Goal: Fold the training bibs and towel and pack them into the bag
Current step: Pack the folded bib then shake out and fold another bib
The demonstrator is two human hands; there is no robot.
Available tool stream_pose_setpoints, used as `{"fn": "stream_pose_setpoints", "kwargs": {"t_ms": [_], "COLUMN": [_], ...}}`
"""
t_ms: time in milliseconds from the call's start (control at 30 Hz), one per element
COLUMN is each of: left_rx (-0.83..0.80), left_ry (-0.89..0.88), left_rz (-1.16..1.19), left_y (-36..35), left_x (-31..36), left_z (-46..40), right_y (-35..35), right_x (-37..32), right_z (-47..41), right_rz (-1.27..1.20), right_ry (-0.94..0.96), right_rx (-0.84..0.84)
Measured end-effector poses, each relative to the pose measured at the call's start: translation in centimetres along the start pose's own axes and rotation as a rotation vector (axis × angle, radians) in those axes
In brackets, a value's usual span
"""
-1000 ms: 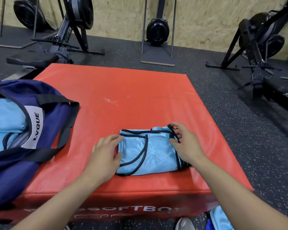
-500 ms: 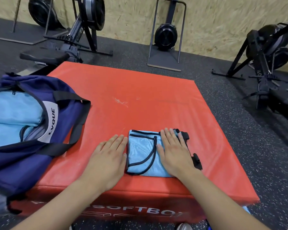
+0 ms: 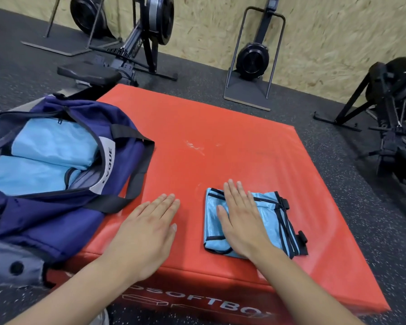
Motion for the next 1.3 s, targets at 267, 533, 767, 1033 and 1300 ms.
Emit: {"fn": "stream_pose_setpoints", "kwargs": {"t_ms": [267, 533, 767, 1033, 1300], "left_rx": [0.014, 0.008, -0.066, -0.167, -0.201], "left_ry": [-0.025, -0.05, -0.117, -0.186, -0.115], "left_rz": [0.043, 0.048, 0.17, 0.247, 0.141], "left_y": [0.4, 0.3, -0.7, -2.7, -3.4], "left_x": [-0.6, -0.1, 3.6, 6.8, 5.4], "left_z": [1.1, 0.3, -4.0, -9.3, -9.7], "right_y": [-1.2, -2.0, 0.8, -1.6, 1.3], "right_x": [-2.3, -3.1, 2.5, 5.0, 6.5], "right_z": [-0.9, -0.3, 4.4, 4.8, 1.4], "right_rz": [0.018, -0.027, 0.048, 0.052, 0.142], "right_ry": [0.013, 0.013, -0.125, 0.006, 0.261], "right_rx": [-0.015, -0.034, 0.056, 0.016, -0.086]}}
Point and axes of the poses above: each hand's wrist, its own z-axis away from the middle knuckle, its own y-axis out of the back of the hand, x = y × z, the point moved 9 cm from there along -z, towards the middle knuckle, and after that the axes turned 14 degrees about -x, right-handed, at the moved point
